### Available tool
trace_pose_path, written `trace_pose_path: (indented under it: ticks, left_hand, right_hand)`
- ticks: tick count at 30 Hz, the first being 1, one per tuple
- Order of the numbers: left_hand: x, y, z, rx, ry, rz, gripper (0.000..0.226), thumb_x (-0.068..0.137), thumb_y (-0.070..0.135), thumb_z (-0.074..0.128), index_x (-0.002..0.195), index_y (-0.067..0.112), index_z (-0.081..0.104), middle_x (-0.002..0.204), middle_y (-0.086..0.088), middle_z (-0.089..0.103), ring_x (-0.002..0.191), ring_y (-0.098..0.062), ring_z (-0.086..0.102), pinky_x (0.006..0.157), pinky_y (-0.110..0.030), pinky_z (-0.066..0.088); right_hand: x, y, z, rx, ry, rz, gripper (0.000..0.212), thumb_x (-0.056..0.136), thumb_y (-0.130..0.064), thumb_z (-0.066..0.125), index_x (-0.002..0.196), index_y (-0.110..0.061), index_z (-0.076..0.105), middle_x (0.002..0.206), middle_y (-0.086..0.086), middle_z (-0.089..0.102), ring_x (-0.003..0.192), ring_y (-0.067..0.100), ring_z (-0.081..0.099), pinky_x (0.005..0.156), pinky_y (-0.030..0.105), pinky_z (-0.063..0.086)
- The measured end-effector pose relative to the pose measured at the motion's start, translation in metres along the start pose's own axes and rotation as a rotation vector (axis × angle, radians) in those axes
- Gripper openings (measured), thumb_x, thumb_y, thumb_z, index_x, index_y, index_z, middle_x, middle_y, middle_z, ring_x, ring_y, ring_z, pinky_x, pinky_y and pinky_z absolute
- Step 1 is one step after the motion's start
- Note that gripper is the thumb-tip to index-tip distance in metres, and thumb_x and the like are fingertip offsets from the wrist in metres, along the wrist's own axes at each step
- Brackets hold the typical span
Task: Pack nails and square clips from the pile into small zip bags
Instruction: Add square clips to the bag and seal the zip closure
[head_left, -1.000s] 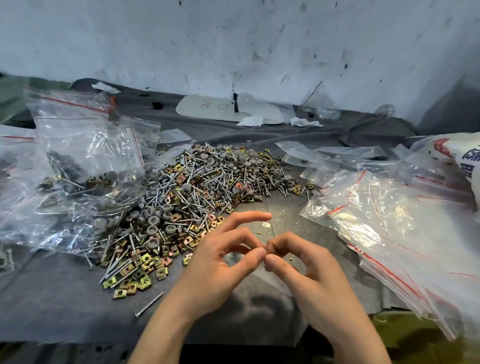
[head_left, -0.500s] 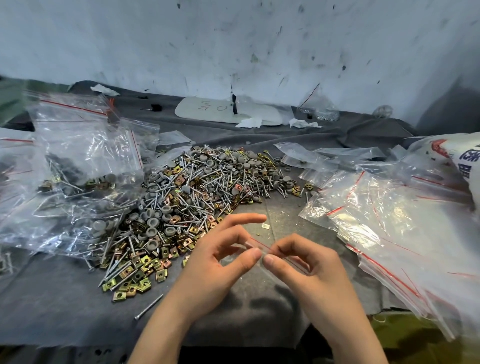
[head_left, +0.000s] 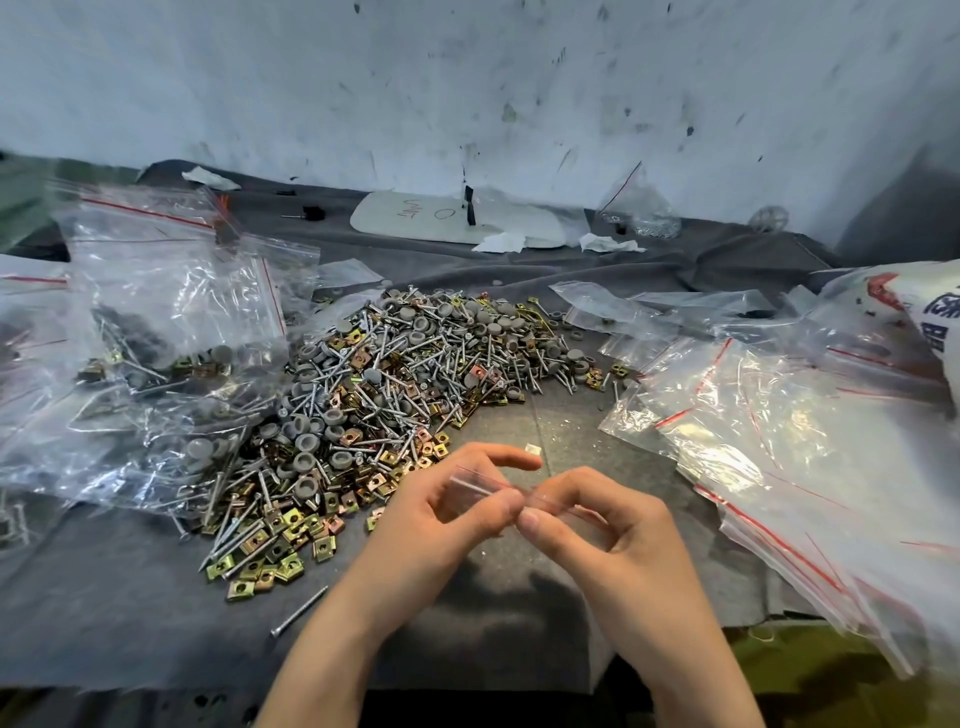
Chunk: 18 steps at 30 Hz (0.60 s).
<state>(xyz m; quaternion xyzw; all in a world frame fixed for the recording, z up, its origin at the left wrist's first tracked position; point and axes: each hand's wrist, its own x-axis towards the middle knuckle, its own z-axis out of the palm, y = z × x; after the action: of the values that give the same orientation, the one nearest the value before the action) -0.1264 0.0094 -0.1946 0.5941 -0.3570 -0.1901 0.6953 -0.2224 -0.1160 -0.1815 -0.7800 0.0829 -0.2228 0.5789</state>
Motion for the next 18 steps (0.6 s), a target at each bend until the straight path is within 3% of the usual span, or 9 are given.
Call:
trace_pose_path:
  ticks: [4, 7, 11, 18]
  left_hand:
    - [0.001, 0.000, 0.000, -0.062, 0.076, 0.019, 0.018, 0.075, 0.028, 0.067, 0.070, 0.011, 0.063, 0.112, 0.002, 0.069, 0.090, -0.017, 0.066, 0.077, -0.025, 0.053]
    - [0.001, -0.001, 0.000, -0.040, 0.087, 0.026, 0.029, 0.075, 0.032, 0.065, 0.071, 0.004, 0.059, 0.110, 0.002, 0.069, 0.089, -0.017, 0.066, 0.075, -0.023, 0.052]
    - [0.001, -0.002, -0.004, -0.099, 0.056, -0.002, 0.021, 0.071, 0.032, 0.067, 0.068, 0.011, 0.062, 0.110, 0.000, 0.069, 0.097, -0.018, 0.066, 0.076, -0.023, 0.053]
    - [0.001, -0.003, -0.007, -0.027, 0.007, -0.011, 0.009, 0.069, 0.032, 0.069, 0.067, 0.023, 0.066, 0.111, 0.001, 0.067, 0.102, -0.013, 0.064, 0.078, -0.015, 0.047]
  right_hand:
    - [0.001, 0.001, 0.004, 0.246, 0.067, 0.083, 0.017, 0.066, -0.025, 0.076, 0.073, -0.010, 0.071, 0.071, 0.001, 0.071, 0.068, 0.006, 0.064, 0.066, 0.014, 0.047]
    - [0.003, 0.003, 0.005, 0.312, 0.113, 0.083, 0.017, 0.065, -0.024, 0.072, 0.065, -0.007, 0.070, 0.080, 0.002, 0.072, 0.076, 0.009, 0.066, 0.068, 0.014, 0.048]
    - [0.003, 0.006, 0.007, 0.327, 0.104, 0.099, 0.015, 0.066, -0.019, 0.071, 0.056, -0.009, 0.065, 0.085, 0.003, 0.071, 0.081, 0.015, 0.066, 0.071, 0.024, 0.052]
    - [0.003, 0.012, 0.008, 0.369, 0.077, 0.167, 0.027, 0.057, -0.028, 0.076, 0.062, -0.002, 0.071, 0.080, 0.002, 0.071, 0.077, 0.011, 0.067, 0.073, 0.021, 0.052]
